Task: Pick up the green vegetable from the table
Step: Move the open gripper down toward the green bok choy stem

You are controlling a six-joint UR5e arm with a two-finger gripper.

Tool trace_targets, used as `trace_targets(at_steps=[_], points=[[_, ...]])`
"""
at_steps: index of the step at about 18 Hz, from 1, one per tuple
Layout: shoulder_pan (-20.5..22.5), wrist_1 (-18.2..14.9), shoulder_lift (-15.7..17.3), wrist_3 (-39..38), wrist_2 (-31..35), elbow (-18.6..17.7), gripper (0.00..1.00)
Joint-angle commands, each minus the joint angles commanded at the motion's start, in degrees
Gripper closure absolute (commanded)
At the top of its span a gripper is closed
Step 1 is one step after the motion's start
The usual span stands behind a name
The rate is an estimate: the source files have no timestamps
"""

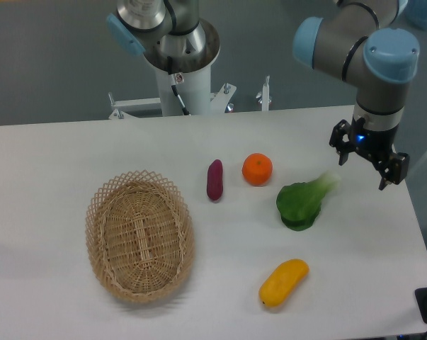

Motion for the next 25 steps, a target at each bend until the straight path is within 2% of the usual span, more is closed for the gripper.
trace_targets(at_steps=[4,9,13,16,21,23,25], points=[[0.0,1.49,0.0,0.61,0.35,-0.61,0.0],[0.7,1.85,0.35,1.4,0.09,-1.32,0.0],[1.75,1.93,0.26,8.77,0.35,-3.6,0.0],[1.85,2.63,-1.66,10.37,0.35,-4.22,0.0],[2.29,8.77,-6.76,14.58,0.35,-5.01,0.0],[2.29,9.67,-7.64,15.03,0.35,-5.1,0.0],[2.29,10.02,-7.65,15.11,0.35,-6.76,0.0]])
